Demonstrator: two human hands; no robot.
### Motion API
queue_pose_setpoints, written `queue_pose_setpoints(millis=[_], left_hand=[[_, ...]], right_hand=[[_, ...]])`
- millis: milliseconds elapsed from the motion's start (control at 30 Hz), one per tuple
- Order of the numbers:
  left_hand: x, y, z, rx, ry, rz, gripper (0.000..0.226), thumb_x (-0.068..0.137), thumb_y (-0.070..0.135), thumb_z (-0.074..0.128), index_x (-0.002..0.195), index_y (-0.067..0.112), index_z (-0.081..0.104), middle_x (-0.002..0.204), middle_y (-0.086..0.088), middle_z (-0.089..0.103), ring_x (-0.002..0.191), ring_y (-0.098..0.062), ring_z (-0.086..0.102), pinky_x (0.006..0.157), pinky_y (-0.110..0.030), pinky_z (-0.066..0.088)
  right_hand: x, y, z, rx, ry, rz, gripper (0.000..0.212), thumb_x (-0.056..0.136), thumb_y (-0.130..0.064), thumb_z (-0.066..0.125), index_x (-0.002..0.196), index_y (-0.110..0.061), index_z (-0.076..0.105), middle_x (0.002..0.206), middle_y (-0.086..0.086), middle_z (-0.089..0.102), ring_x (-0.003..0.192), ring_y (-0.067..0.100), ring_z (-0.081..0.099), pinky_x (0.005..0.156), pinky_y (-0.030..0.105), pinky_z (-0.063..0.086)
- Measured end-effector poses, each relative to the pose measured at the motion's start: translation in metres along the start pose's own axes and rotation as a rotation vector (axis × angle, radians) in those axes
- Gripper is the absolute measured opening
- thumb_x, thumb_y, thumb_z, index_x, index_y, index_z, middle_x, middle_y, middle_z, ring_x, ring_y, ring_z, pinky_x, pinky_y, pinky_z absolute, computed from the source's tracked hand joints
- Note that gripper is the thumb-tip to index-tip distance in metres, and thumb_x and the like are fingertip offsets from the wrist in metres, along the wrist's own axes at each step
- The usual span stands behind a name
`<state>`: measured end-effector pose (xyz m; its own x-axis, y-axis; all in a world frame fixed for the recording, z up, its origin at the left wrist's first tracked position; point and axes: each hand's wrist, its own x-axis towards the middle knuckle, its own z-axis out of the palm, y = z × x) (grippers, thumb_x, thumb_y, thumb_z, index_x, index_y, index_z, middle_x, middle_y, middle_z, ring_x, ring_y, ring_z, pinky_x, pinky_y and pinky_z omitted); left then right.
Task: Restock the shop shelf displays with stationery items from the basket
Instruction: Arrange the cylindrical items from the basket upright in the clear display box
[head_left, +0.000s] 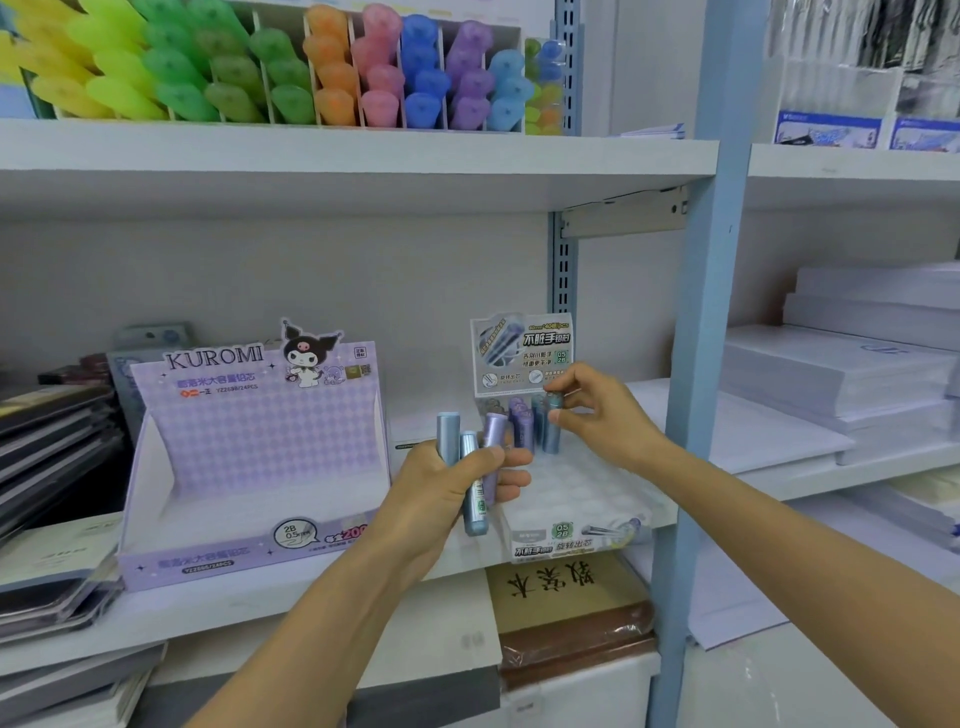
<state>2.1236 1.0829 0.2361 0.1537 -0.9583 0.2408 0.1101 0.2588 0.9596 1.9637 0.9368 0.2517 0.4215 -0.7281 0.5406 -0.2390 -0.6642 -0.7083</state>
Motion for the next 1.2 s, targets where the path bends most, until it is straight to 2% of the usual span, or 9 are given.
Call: queue_pose_setpoints(millis=[133, 367, 533, 667, 767, 867, 967, 1067, 1200], left_hand=[[0.0, 0.0, 0.0, -0.04, -0.005, -0.005, 0.014, 0.094, 0.01, 0.058, 0.099, 0.002, 0.068, 0.098, -0.014, 0.075, 0.093, -0.028, 0.072, 0.078, -0.03, 0.06], [-0.007, 0.001, 0.0, -0.024, -0.03, -0.004, 0.015, 0.093, 0.012, 0.058, 0.102, 0.005, 0.067, 0.1, -0.011, 0.075, 0.093, -0.028, 0.072, 0.076, -0.03, 0.06], [-0.015, 0.008, 0.001, -0.01, -0.047, 0.002, 0.02, 0.093, 0.016, 0.057, 0.108, 0.006, 0.063, 0.099, -0.012, 0.075, 0.089, -0.027, 0.072, 0.072, -0.03, 0.06], [-0.023, 0.015, 0.002, 0.065, -0.093, 0.014, 0.027, 0.091, 0.025, 0.057, 0.113, 0.011, 0.06, 0.097, -0.011, 0.075, 0.085, -0.026, 0.073, 0.071, -0.03, 0.059], [-0.029, 0.018, 0.004, 0.073, -0.176, -0.017, 0.03, 0.094, 0.026, 0.054, 0.12, 0.012, 0.058, 0.1, -0.014, 0.074, 0.086, -0.029, 0.072, 0.072, -0.032, 0.059], [-0.034, 0.02, 0.006, 0.114, -0.211, -0.024, 0.031, 0.097, 0.029, 0.051, 0.123, 0.013, 0.058, 0.101, -0.012, 0.074, 0.086, -0.028, 0.072, 0.07, -0.026, 0.057], [-0.038, 0.022, 0.004, 0.105, -0.192, -0.032, 0.034, 0.095, 0.033, 0.052, 0.121, 0.012, 0.06, 0.101, -0.011, 0.074, 0.082, -0.025, 0.072, 0.06, -0.022, 0.054], [-0.04, 0.024, -0.002, 0.04, -0.123, -0.001, 0.033, 0.084, 0.033, 0.066, 0.108, 0.012, 0.069, 0.096, -0.014, 0.073, 0.06, -0.018, 0.061, 0.046, -0.019, 0.04], [-0.04, 0.022, -0.008, 0.057, 0.045, 0.045, 0.019, 0.07, 0.036, 0.075, 0.078, 0.019, 0.076, 0.084, -0.019, 0.066, 0.048, -0.015, 0.041, 0.042, -0.02, 0.029]], right_hand=[[-0.001, 0.003, 0.004, -0.048, 0.001, -0.014, 0.028, 0.086, 0.004, 0.065, 0.106, -0.013, 0.055, 0.096, -0.003, 0.055, 0.085, 0.018, 0.057, 0.083, 0.031, 0.051], [0.001, 0.008, 0.009, -0.352, 0.066, -0.124, 0.016, 0.083, -0.006, 0.072, 0.097, -0.013, 0.067, 0.099, -0.002, 0.05, 0.085, 0.012, 0.051, 0.076, 0.024, 0.041], [-0.008, 0.009, 0.003, -0.454, 0.088, -0.052, 0.024, 0.091, -0.016, 0.065, 0.115, -0.015, 0.068, 0.101, -0.001, 0.046, 0.103, 0.019, 0.047, 0.091, 0.031, 0.04], [-0.023, -0.027, -0.001, -0.092, 0.076, -0.131, 0.026, 0.095, -0.025, 0.059, 0.12, -0.022, 0.065, 0.105, -0.005, 0.06, 0.088, 0.01, 0.056, 0.078, 0.022, 0.043], [-0.037, -0.059, 0.0, 0.252, -0.194, -0.133, 0.034, 0.091, -0.035, 0.059, 0.123, -0.026, 0.063, 0.111, -0.003, 0.069, 0.095, 0.008, 0.065, 0.077, 0.019, 0.05], [-0.045, -0.071, 0.004, 0.311, -0.35, -0.124, 0.024, 0.094, -0.017, 0.06, 0.116, -0.018, 0.068, 0.101, -0.003, 0.072, 0.092, 0.008, 0.066, 0.079, 0.022, 0.052], [-0.046, -0.073, 0.005, 0.343, -0.244, -0.146, 0.015, 0.093, -0.01, 0.061, 0.103, -0.011, 0.072, 0.089, -0.002, 0.071, 0.082, 0.008, 0.065, 0.074, 0.02, 0.051], [-0.044, -0.072, 0.003, 0.48, -0.045, -0.141, 0.01, 0.09, -0.007, 0.064, 0.096, -0.008, 0.072, 0.084, 0.003, 0.071, 0.075, 0.008, 0.066, 0.068, 0.018, 0.052], [-0.048, -0.066, 0.0, 0.523, -0.089, -0.077, 0.015, 0.079, -0.017, 0.072, 0.092, -0.009, 0.07, 0.079, 0.008, 0.07, 0.067, 0.016, 0.064, 0.063, 0.022, 0.055]])
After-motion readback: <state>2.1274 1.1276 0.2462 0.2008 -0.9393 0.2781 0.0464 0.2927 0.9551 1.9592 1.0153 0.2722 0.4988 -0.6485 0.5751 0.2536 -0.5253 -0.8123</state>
